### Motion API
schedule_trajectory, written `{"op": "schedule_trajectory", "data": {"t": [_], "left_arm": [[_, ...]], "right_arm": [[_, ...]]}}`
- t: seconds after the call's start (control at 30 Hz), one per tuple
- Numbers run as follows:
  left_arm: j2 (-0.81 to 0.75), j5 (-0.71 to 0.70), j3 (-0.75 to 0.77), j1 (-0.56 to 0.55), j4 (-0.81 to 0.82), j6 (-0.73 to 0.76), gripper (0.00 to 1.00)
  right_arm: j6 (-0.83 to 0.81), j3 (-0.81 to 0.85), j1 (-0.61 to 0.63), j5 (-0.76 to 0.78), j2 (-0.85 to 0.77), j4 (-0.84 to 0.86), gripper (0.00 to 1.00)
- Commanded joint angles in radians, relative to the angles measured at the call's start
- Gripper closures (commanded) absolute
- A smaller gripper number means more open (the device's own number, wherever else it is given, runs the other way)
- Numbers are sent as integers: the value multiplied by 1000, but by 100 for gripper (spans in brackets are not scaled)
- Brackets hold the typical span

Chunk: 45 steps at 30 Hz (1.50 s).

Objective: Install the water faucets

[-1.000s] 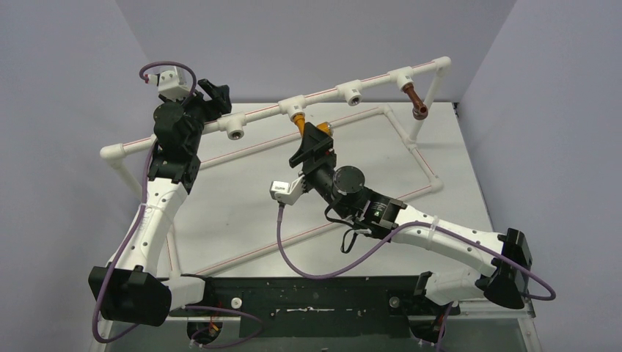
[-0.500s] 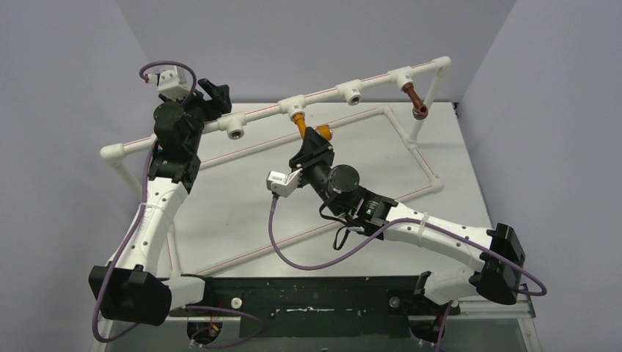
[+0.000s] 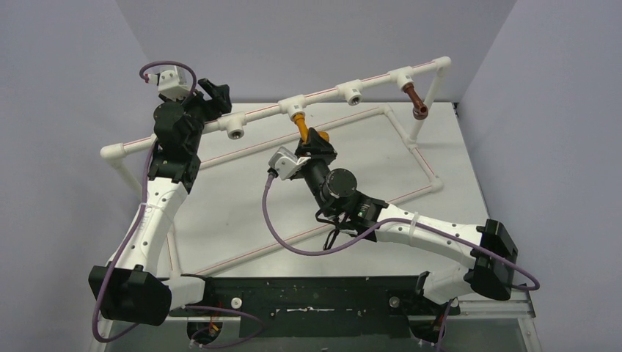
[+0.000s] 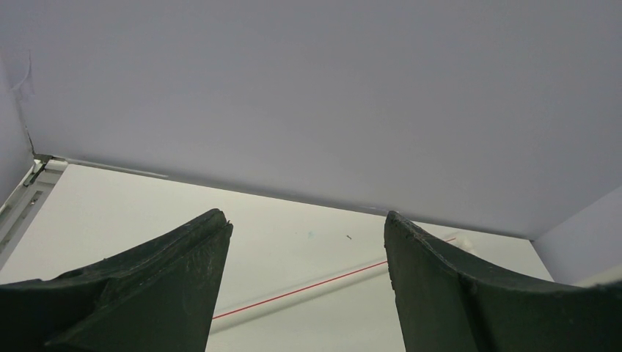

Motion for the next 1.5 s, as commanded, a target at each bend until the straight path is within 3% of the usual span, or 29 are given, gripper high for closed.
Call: {"op": "schedule_trajectory", "data": {"t": [0.0, 0.2, 1.07, 1.3, 1.47], "left_arm": [[162, 174, -157, -82, -508, 51, 26], [160, 177, -157, -83, -507, 51, 26], [145, 185, -158, -90, -506, 52, 26], [151, 180, -159, -90, -507, 52, 26], [150, 165, -161, -90, -507, 52, 26]], "right_arm": [[355, 80, 23, 25, -8, 153, 100], [598, 77, 19, 81, -20, 129, 100], [2127, -62, -37, 237, -189, -17, 100], [2385, -39, -37, 181, -192, -21, 100], [2450, 5, -17, 148, -175, -53, 100]]}}
